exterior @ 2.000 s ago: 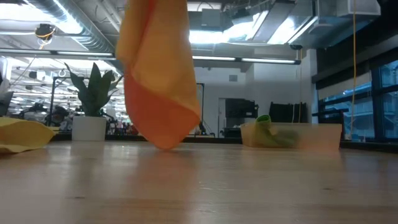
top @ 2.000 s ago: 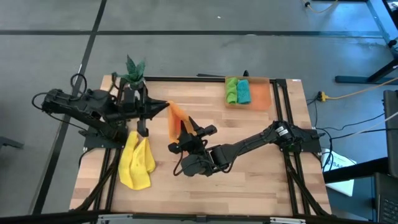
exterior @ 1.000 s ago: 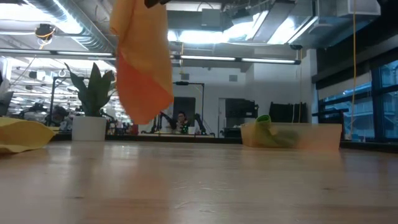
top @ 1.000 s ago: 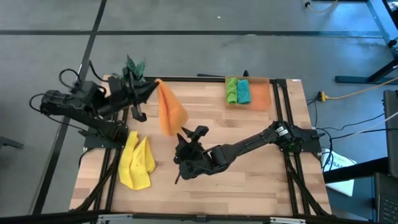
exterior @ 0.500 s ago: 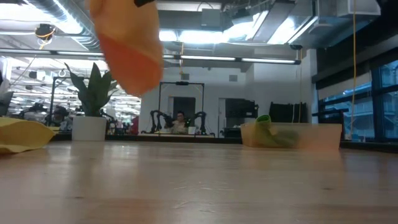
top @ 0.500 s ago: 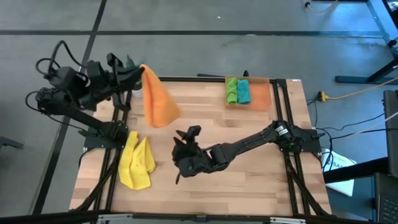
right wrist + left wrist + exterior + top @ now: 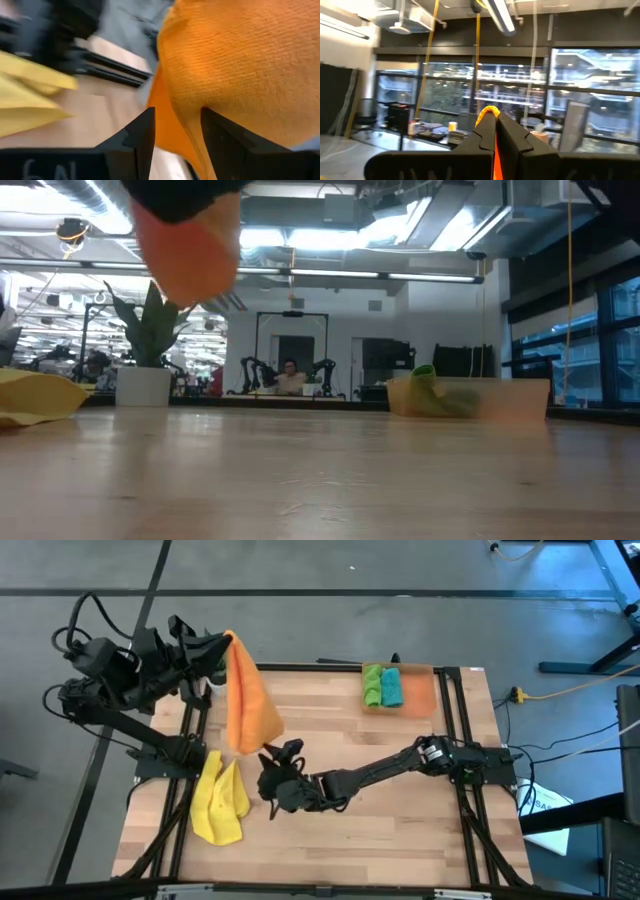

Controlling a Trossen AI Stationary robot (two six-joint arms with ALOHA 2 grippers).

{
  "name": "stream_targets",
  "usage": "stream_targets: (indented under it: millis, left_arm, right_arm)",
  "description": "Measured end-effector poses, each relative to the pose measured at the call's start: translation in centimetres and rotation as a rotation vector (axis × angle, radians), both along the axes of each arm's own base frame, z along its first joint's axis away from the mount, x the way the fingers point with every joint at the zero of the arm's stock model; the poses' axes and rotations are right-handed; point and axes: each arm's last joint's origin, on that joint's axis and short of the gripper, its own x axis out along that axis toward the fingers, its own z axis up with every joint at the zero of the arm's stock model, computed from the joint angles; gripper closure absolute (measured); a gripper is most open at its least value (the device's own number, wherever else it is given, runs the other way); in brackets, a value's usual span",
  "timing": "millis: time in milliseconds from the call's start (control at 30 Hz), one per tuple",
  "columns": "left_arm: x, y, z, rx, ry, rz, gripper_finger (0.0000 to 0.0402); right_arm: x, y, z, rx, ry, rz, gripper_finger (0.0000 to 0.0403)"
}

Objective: Roll microfiber towels into tight, uniform cylinder then place into a basket
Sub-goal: Fold the orange towel

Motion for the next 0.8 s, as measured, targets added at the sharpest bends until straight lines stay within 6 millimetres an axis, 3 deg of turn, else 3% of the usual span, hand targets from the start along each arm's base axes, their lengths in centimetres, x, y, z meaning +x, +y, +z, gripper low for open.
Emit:
stream_targets:
  millis: [233, 500, 800]
  left_arm:
    - [1.1, 0.0, 0.4, -0.002, 0.022, 0.064, 0.0402]
    - [2.0, -0.1, 0.2, 0.001, 0.043, 0.068, 0.0401]
    - [2.0, -0.1, 0.2, -0.001, 0.043, 0.067, 0.0402]
  right_arm:
    - [0.6, -0.5, -1.2, -0.024, -0.062, -0.15, 0.0244]
    - [0.5, -1.9, -0.9, -0.065, -0.093, -0.349, 0.0244]
    - [1.0, -1.0, -1.2, -0.014, -0.058, -0.081, 0.0244]
